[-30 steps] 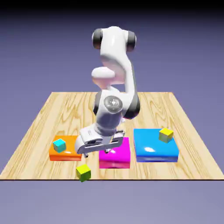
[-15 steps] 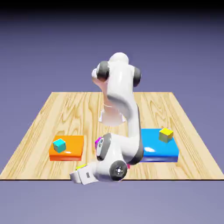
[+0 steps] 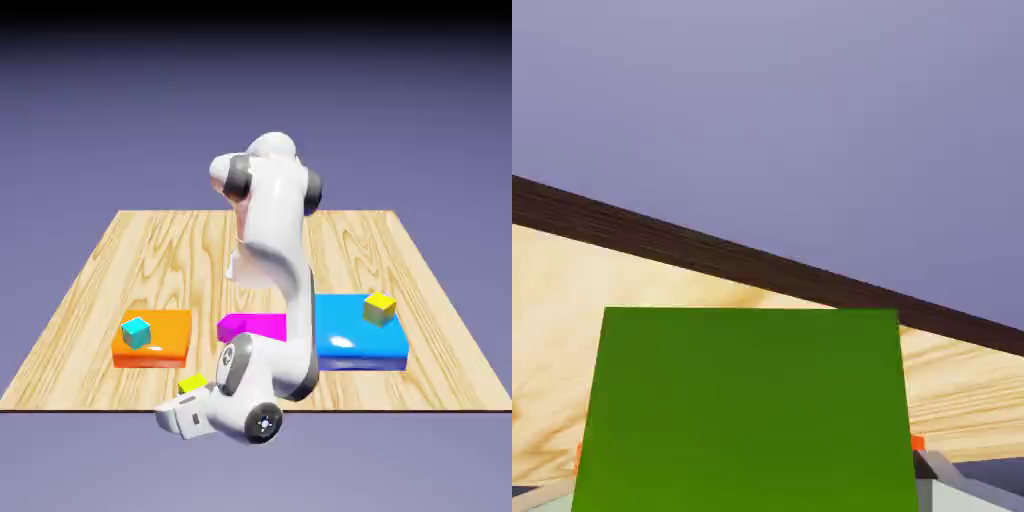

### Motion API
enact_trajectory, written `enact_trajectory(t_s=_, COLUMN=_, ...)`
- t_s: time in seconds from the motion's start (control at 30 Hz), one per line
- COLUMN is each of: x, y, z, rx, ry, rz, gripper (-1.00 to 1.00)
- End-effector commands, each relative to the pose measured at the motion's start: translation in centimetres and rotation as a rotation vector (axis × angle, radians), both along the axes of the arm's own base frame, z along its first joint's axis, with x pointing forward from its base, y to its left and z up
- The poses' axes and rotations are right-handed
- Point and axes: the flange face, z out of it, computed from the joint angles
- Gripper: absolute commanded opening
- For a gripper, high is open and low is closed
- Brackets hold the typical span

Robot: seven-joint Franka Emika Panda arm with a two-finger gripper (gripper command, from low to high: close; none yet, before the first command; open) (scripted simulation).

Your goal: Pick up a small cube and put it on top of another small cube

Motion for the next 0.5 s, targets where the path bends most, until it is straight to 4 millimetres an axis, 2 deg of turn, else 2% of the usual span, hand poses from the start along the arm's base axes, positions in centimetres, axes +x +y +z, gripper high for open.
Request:
enact_trajectory(t_s=0.0, x=0.7, y=1.4, z=1.1, rx=0.003, ry=-0.014, rz=0.014, gripper=-1.0)
enact_trajectory(t_s=0.07, x=2.1, y=8.9, z=4.6, rx=0.027, ry=-0.109, rz=0.102, gripper=-1.0)
enact_trajectory(t_s=0.13, x=2.5, y=16.4, z=8.5, rx=0.057, ry=-0.204, rz=0.188, gripper=-1.0)
enact_trajectory(t_s=0.2, x=1.9, y=24.0, z=12.8, rx=0.095, ry=-0.3, rz=0.273, gripper=-1.0)
enact_trajectory(t_s=0.27, x=0.2, y=31.4, z=17.3, rx=0.139, ry=-0.397, rz=0.355, gripper=-1.0)
enact_trajectory(t_s=0.3, x=-0.6, y=33.0, z=17.6, rx=0.15, ry=-0.406, rz=0.349, gripper=-1.0)
enact_trajectory(t_s=0.47, x=-4.0, y=34.8, z=13.7, rx=0.151, ry=-0.337, rz=0.2, gripper=-1.0)
